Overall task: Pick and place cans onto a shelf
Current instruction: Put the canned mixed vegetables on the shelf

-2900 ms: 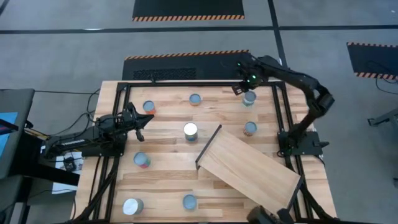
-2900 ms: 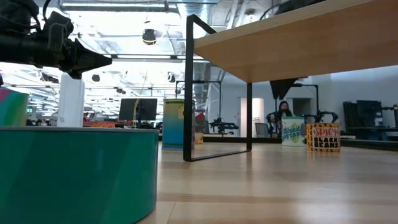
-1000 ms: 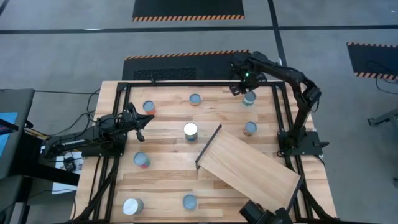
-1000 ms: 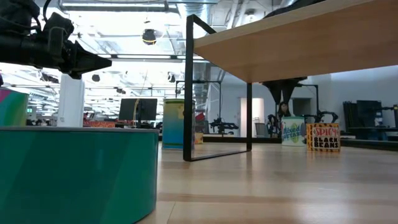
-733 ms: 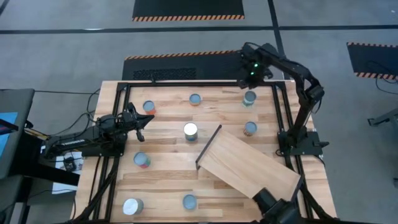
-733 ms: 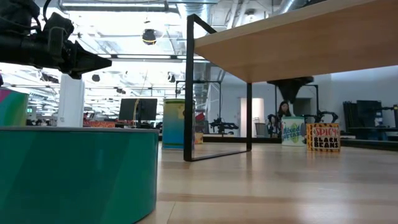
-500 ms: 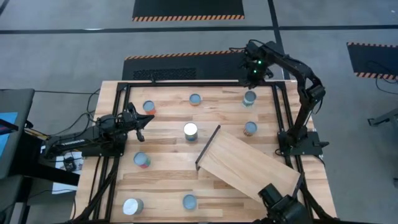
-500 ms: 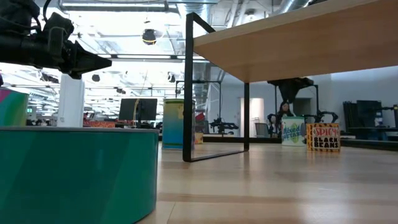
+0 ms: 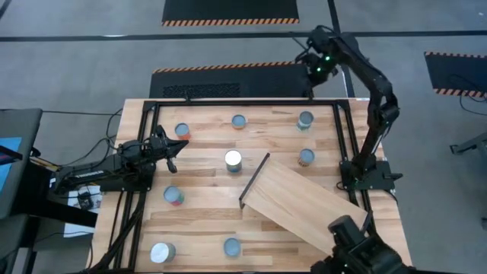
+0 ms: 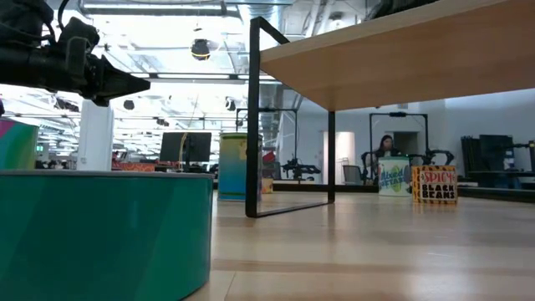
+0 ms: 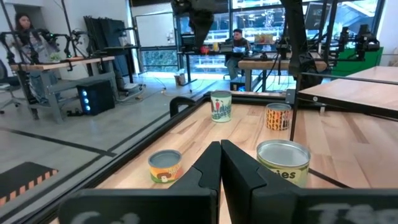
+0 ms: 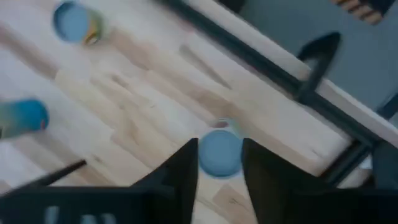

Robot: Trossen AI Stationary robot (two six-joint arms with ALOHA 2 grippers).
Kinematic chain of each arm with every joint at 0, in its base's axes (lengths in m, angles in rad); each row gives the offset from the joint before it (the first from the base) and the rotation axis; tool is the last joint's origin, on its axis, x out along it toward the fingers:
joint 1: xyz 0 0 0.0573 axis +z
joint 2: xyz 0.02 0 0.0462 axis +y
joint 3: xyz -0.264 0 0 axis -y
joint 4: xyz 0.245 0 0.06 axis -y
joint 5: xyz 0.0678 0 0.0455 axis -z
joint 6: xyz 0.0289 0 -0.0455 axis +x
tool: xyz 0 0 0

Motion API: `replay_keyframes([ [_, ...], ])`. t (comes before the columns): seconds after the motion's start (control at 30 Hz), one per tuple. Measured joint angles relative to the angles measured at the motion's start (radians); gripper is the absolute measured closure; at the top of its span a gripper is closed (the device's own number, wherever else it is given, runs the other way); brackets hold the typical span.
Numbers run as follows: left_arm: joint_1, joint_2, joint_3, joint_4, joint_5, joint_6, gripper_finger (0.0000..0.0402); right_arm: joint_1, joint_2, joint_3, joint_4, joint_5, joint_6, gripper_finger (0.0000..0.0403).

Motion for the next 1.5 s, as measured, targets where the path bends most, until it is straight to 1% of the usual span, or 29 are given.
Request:
replay_keyframes([
  [0.07, 0.000, 0.000, 0.000, 0.000, -0.006, 0.000, 0.0401, -0.016, 0.001, -0.023, -0.031, -0.043, 0.007, 0.0320],
  [0.17, 0.000, 0.000, 0.000, 0.000, -0.009, 0.000, 0.0401, 0.013, 0.001, -0.079, -0.070, -0.052, 0.020, 0.0368],
  [0.2, 0.000, 0.000, 0.000, 0.001, -0.011, 0.000, 0.0401, 0.031, 0.001, -0.097, -0.065, -0.045, 0.040, 0.0378],
  [0.27, 0.000, 0.000, 0.000, 0.001, -0.011, 0.000, 0.0401, 0.071, 0.001, -0.135, -0.042, -0.026, 0.079, 0.0383],
  [0.37, 0.000, 0.000, 0.000, 0.001, -0.010, 0.000, 0.0402, 0.133, 0.001, -0.179, -0.016, 0.030, 0.152, 0.0365],
  [0.5, 0.000, 0.000, 0.000, 0.000, -0.009, 0.000, 0.0401, 0.196, 0.002, -0.244, 0.008, 0.129, 0.278, 0.0319],
  [0.63, 0.000, 0.000, 0.000, 0.000, -0.004, 0.000, 0.0401, 0.234, 0.002, -0.299, 0.051, 0.164, 0.387, 0.0280],
  [0.73, 0.000, 0.000, 0.000, 0.000, -0.002, 0.000, 0.0401, 0.263, 0.001, -0.338, 0.121, 0.218, 0.444, 0.0261],
  [0.9, 0.000, 0.000, 0.000, 0.000, 0.006, 0.000, 0.0401, 0.275, 0.001, -0.384, 0.225, 0.229, 0.517, 0.0256],
  [1.03, 0.000, 0.000, 0.000, -0.001, 0.022, 0.000, 0.0401, 0.269, 0.001, -0.422, 0.232, 0.233, 0.551, 0.0263],
  [1.2, 0.000, 0.000, 0.000, -0.002, 0.022, 0.000, 0.0401, 0.274, 0.001, -0.473, 0.277, 0.257, 0.552, 0.0263],
  [1.5, 0.000, 0.000, 0.000, -0.002, 0.022, 0.000, 0.0401, 0.272, -0.002, -0.522, 0.328, 0.252, 0.556, 0.0248],
])
